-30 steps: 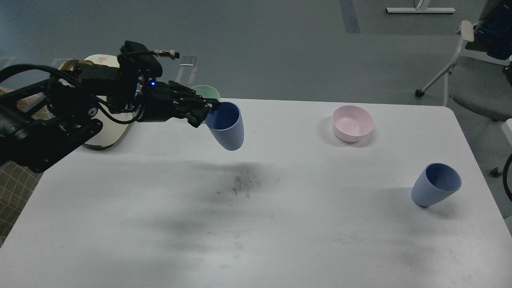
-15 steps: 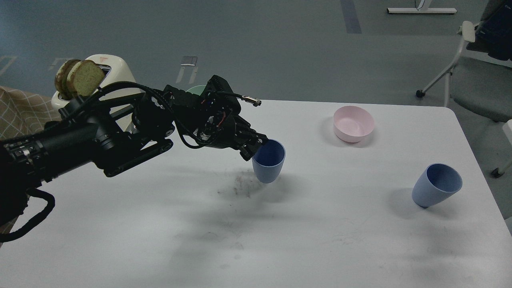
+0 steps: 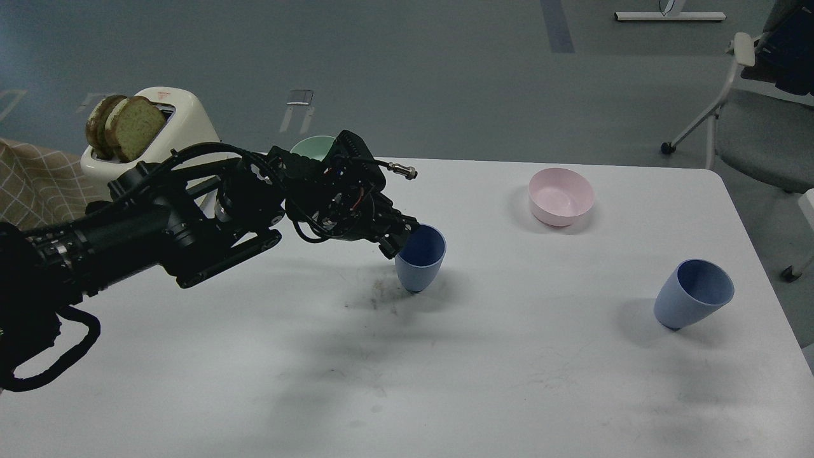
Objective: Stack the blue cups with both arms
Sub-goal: 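Carry the blue cup to the table center and set it upright, then release the cup and withdraw the left arm to rest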
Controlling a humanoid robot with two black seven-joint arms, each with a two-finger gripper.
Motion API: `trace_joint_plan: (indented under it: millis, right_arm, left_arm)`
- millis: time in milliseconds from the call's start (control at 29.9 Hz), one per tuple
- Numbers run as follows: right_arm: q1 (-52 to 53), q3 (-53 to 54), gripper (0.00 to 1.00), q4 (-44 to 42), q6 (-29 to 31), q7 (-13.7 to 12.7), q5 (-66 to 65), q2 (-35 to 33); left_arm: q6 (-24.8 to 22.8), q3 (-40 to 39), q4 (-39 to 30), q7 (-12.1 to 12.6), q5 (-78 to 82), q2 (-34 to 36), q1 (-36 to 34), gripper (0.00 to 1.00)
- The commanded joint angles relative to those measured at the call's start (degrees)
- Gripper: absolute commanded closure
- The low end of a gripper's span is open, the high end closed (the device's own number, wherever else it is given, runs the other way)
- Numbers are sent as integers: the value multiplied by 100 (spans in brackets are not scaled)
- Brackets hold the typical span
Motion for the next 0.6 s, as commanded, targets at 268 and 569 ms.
trace_joint_plan:
  millis: [268, 569]
  right_arm:
    - [-26, -1, 0, 25, 0, 0, -3, -8]
    - [-553, -45, 0, 1482, 0, -26, -283, -561]
  left_arm:
    - [97, -197, -64, -2, -539, 129, 45, 13]
    - [386, -2004, -3, -46, -2374, 358, 474, 6]
